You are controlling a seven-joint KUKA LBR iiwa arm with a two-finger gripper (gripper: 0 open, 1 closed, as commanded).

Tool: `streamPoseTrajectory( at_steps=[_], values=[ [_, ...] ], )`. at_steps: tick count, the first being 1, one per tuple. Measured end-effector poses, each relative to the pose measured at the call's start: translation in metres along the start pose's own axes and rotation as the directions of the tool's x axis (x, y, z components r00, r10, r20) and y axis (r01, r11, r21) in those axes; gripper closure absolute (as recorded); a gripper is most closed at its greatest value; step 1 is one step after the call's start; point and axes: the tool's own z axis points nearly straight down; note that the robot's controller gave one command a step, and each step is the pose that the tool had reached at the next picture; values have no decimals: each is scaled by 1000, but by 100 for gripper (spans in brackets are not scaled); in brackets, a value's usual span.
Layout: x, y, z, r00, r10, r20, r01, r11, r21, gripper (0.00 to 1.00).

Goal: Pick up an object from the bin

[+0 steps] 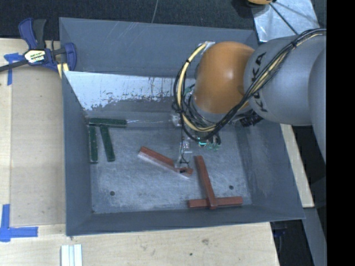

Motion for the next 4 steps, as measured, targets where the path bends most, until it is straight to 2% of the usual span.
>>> streamPoseTrajectory(
  at_steps=[1, 2, 3, 4],
  values=[
    [-2, 0, -4, 1000, 1, 8, -1, 1000, -1, 0],
    [-47, 56, 63, 962, -272, 11, 272, 962, 1, 100],
    [-46, 56, 64, 963, -270, 10, 270, 963, 1, 0],
    [-46, 56, 64, 963, -270, 9, 270, 963, 0, 0]
  ],
)
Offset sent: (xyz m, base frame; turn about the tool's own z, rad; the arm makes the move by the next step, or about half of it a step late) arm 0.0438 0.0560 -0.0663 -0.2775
